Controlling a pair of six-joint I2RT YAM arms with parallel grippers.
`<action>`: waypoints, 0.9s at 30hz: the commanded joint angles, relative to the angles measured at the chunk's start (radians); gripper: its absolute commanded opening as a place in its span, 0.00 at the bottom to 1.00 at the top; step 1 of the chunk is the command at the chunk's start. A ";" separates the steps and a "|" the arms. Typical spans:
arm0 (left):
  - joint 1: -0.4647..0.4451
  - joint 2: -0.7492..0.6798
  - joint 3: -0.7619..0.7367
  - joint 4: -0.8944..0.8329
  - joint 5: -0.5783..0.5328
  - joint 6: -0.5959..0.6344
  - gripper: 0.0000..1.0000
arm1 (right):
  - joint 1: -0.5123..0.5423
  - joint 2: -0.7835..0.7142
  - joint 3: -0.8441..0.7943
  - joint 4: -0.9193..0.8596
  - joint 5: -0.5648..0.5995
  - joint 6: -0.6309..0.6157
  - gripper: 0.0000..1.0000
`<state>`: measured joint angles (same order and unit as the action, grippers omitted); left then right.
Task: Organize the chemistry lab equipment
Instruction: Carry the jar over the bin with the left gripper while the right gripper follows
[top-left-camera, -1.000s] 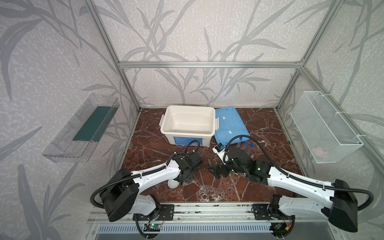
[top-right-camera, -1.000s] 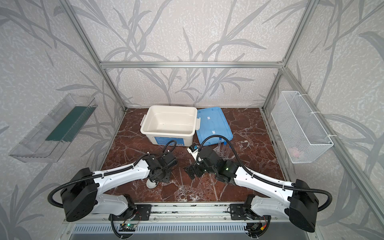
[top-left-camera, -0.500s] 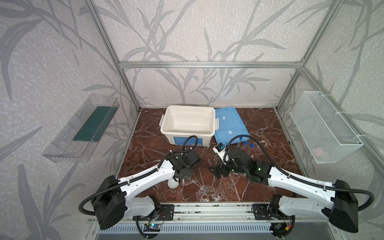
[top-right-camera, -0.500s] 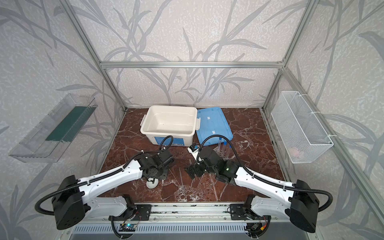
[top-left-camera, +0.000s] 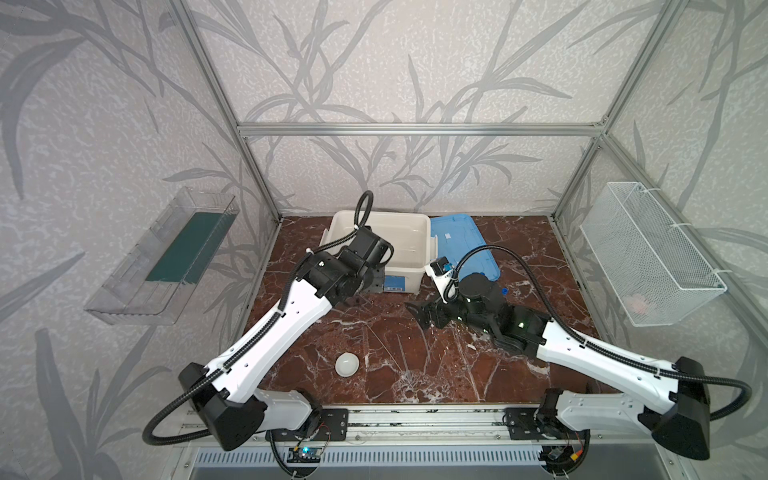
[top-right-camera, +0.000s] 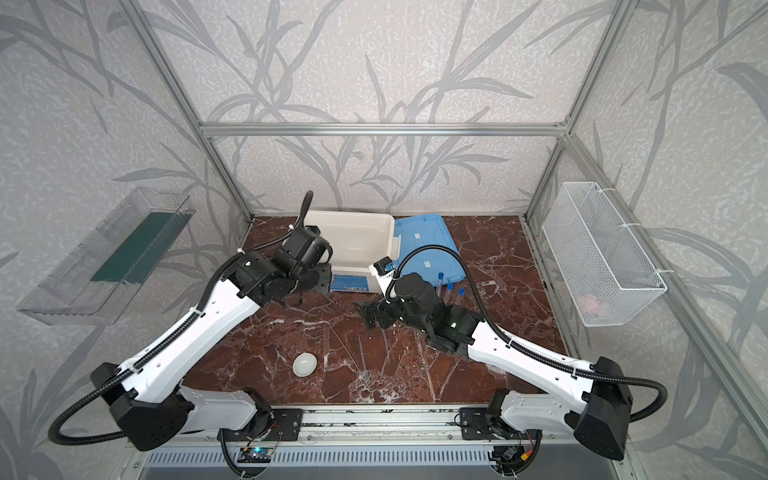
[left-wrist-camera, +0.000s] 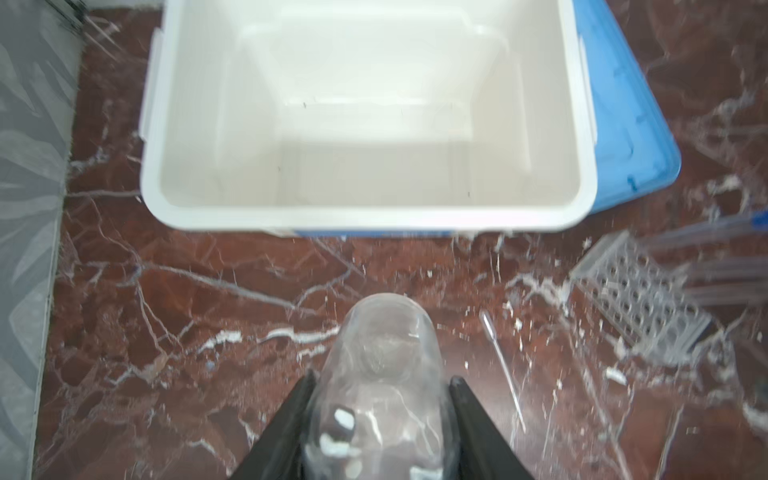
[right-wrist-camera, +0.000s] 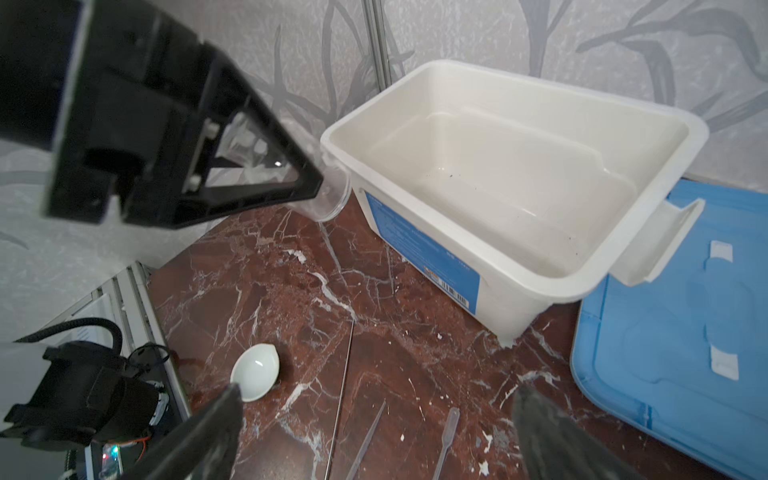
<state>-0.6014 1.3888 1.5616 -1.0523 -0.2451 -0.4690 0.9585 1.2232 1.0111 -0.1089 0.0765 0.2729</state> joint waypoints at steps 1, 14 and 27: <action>0.079 0.118 0.143 -0.015 0.003 0.112 0.35 | -0.032 0.056 0.105 0.020 0.042 0.028 0.99; 0.258 0.475 0.303 0.100 0.073 0.121 0.34 | -0.130 0.208 0.231 0.005 0.004 0.045 0.99; 0.270 0.457 0.159 0.083 0.100 0.110 0.34 | -0.133 0.237 0.243 0.012 -0.072 0.100 0.99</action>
<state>-0.3370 1.8862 1.7290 -0.9501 -0.1585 -0.3664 0.8272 1.4399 1.2350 -0.1085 0.0444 0.3477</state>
